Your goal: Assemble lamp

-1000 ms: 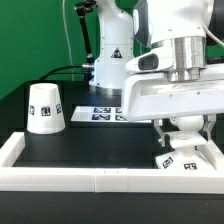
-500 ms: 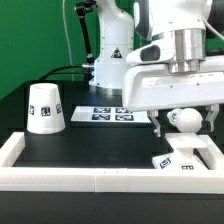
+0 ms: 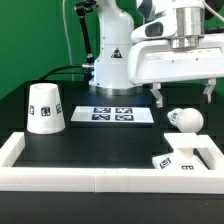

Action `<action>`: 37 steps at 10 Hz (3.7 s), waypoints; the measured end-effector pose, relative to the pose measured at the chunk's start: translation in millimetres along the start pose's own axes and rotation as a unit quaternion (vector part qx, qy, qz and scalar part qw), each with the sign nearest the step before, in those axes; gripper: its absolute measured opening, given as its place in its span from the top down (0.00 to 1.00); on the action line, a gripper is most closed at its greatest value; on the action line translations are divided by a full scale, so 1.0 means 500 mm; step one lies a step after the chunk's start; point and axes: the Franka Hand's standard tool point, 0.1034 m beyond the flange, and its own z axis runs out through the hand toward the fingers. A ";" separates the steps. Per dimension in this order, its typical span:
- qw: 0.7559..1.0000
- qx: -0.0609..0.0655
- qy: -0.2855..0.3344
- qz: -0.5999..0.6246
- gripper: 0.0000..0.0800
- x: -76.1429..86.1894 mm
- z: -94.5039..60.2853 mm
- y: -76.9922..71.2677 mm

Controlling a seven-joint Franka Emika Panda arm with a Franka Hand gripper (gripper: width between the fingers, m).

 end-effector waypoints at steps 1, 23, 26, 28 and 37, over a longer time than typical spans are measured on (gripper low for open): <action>1.000 0.002 -0.001 -0.003 0.13 -0.012 0.003 -0.021; 0.970 0.020 -0.238 -0.052 0.13 -0.146 0.033 -0.086; 0.944 0.020 -0.323 -0.059 0.13 -0.152 0.038 -0.087; 0.924 0.012 -0.377 -0.065 0.13 -0.148 0.044 -0.082; 0.836 0.014 -0.546 -0.059 0.13 -0.188 0.083 -0.093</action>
Offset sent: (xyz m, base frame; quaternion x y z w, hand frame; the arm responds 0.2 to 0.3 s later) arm 0.0000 0.0000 0.0000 0.0000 0.0000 0.0000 1.0000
